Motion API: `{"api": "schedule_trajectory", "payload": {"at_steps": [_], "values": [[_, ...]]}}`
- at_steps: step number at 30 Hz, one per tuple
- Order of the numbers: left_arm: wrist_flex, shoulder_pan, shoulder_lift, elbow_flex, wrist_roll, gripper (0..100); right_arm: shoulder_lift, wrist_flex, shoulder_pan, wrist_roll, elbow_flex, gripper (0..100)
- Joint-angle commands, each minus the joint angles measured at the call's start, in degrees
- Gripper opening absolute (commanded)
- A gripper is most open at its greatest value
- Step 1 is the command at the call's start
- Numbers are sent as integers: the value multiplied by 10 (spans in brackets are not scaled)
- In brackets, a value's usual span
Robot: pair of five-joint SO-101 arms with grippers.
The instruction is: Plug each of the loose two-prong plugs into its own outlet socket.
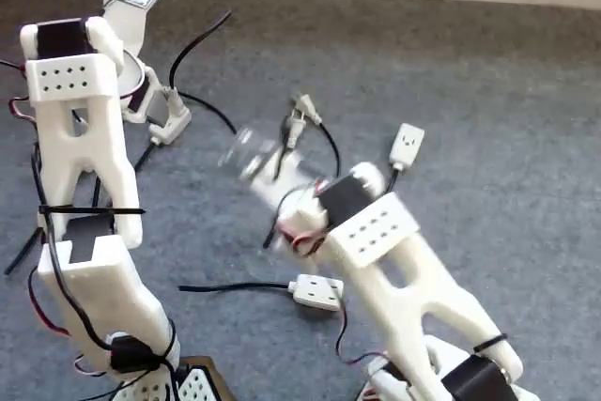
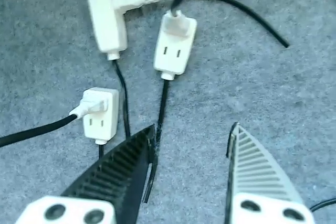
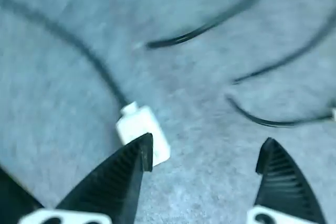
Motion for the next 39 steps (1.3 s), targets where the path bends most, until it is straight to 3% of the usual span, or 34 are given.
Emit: {"api": "schedule_trajectory", "payload": {"at_steps": [1,6,11,17,21,32,37,39], "values": [[4,50,-34,38,-7,235,3,8,172,-64,-102,303],[-1,120,-31,78,-32,235,3,3,423,-36,-132,303],[-86,189,-22,81,-40,235,0,-45,519,14,-15,303],[-231,225,101,77,4,235,-1,-306,531,30,292,303],[-265,252,162,74,19,235,-1,-410,511,30,416,303],[-295,283,280,-26,115,235,-1,-485,488,25,474,303],[-294,285,349,-74,119,232,-1,-487,488,25,474,303],[-294,281,364,-91,117,183,-2,-487,488,25,474,303]]}}
